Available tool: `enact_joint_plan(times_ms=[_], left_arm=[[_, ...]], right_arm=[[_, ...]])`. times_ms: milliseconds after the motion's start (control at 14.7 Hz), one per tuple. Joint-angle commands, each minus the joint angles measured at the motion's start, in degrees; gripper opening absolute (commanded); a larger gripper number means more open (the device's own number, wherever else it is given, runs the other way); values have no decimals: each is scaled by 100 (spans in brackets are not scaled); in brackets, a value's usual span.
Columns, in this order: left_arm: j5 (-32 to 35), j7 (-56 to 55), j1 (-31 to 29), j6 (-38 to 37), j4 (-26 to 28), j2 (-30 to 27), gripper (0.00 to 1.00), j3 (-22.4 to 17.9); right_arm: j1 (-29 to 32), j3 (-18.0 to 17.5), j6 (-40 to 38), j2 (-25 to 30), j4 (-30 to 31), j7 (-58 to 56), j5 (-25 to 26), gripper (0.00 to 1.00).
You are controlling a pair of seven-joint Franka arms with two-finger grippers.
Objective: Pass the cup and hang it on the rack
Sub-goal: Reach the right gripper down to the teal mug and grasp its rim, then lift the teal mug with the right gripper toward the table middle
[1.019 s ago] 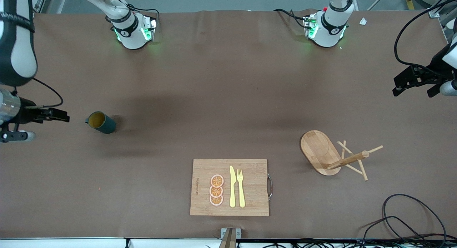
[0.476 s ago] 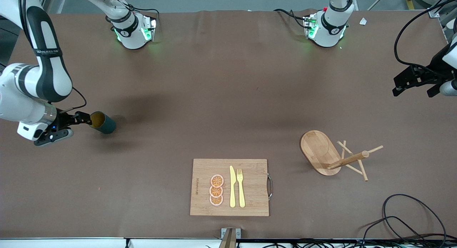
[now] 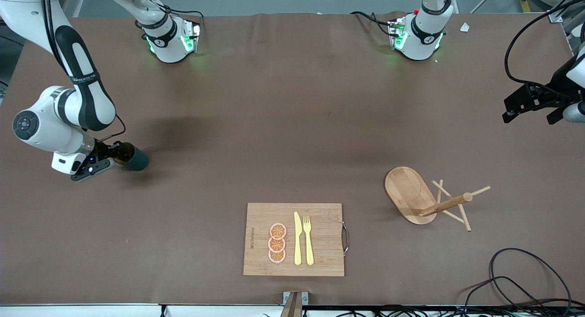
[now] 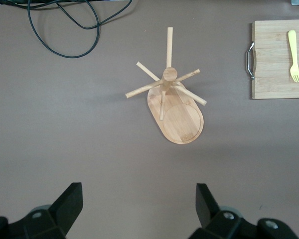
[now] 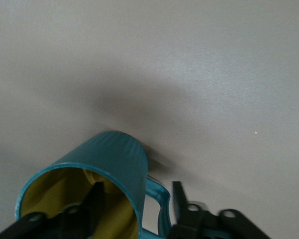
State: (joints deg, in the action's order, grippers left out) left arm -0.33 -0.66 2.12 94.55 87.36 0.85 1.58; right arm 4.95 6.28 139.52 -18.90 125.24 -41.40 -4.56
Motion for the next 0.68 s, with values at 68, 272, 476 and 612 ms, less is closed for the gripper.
enact_joint_plan(times_ms=[68, 272, 476, 612], left_arm=[[16, 40, -27, -42, -114, 47, 100, 9], [7, 40, -19, -42, -114, 47, 100, 9], [7, 57, -45, -42, -114, 56, 100, 9], [7, 57, -45, -42, -114, 56, 100, 9]], right_arm=[[76, -74, -3, 79, 44, -228, -124, 0], [-29, -100, -160, 167, -17, -185, -124, 0], [-424, -118, -994, 430, -316, 418, -133, 0], [-976, -109, -1181, 632, -334, 1418, -133, 0]])
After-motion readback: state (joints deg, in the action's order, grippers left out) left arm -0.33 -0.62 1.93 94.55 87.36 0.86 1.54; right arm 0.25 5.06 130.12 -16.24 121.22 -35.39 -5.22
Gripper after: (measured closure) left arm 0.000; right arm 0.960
